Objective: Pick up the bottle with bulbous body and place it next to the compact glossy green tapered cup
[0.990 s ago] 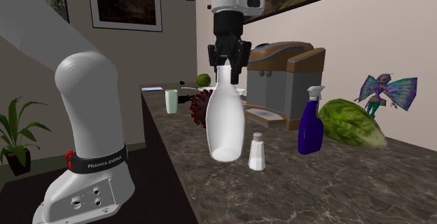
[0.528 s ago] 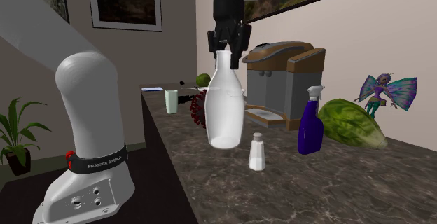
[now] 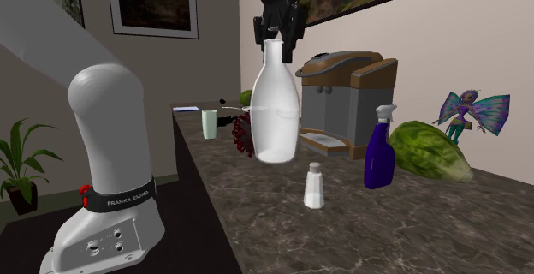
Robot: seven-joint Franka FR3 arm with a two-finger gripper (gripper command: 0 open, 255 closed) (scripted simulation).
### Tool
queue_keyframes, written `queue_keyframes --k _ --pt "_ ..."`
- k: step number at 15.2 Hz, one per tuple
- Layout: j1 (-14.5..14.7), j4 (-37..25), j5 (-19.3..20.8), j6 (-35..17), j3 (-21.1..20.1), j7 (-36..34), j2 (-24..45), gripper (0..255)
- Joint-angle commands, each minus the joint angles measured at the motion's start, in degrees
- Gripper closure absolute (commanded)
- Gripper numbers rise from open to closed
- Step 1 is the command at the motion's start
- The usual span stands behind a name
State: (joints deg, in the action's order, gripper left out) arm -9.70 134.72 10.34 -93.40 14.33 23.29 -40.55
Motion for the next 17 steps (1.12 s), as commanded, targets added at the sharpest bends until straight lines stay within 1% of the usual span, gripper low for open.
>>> queue_keyframes --k 1,17 --pt "0.11 -1.67 -0.21 1.42 -0.23 0.02 0.25 255" --pt "0.81 -16.66 -1.45 12.78 -1.29 0.85 3.9 255"
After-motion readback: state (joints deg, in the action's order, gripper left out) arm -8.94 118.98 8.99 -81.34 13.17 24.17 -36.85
